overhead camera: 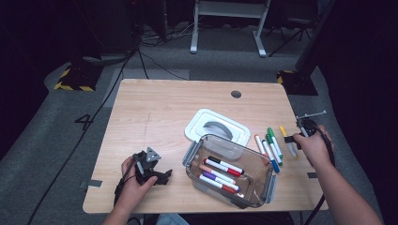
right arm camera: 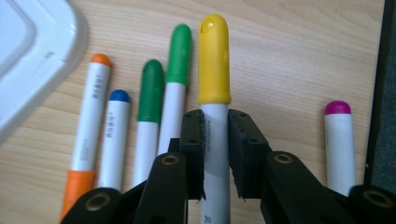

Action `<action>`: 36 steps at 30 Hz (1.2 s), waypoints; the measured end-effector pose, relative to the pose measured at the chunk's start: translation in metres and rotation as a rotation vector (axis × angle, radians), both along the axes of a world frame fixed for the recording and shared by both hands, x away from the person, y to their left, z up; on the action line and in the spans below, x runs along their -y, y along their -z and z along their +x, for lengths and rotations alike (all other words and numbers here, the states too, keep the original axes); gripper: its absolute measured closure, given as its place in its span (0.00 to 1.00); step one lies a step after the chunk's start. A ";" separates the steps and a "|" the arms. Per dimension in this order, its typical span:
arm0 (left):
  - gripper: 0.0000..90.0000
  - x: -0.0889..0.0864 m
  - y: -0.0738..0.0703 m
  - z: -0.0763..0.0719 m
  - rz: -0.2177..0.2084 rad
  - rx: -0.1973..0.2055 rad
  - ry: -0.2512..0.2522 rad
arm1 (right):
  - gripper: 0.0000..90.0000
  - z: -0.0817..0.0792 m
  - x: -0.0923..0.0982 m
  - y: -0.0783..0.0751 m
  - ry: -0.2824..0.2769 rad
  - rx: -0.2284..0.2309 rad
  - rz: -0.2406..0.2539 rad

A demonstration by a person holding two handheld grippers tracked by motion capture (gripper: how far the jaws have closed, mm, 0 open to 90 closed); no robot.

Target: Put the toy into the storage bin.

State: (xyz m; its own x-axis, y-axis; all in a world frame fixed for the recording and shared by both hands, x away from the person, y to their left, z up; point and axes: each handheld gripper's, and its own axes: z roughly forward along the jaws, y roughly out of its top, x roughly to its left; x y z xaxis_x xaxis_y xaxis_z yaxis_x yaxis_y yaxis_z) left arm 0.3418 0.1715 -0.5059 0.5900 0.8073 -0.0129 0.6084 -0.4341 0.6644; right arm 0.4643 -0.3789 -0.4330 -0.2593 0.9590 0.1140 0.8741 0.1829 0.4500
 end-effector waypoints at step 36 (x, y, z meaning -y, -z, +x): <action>0.00 0.000 0.000 0.001 -0.006 -0.004 0.011 | 0.86 -0.099 -0.145 -0.124 -0.589 0.174 0.100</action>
State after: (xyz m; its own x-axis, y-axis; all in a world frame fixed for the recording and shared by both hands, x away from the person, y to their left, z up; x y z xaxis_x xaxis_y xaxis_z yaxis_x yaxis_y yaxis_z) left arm 0.3431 0.1719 -0.5060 0.5991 0.8004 -0.0204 0.6064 -0.4369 0.6644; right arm 0.3653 -0.2335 -0.3089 -0.7645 0.6362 0.1040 0.5514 0.5617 0.6168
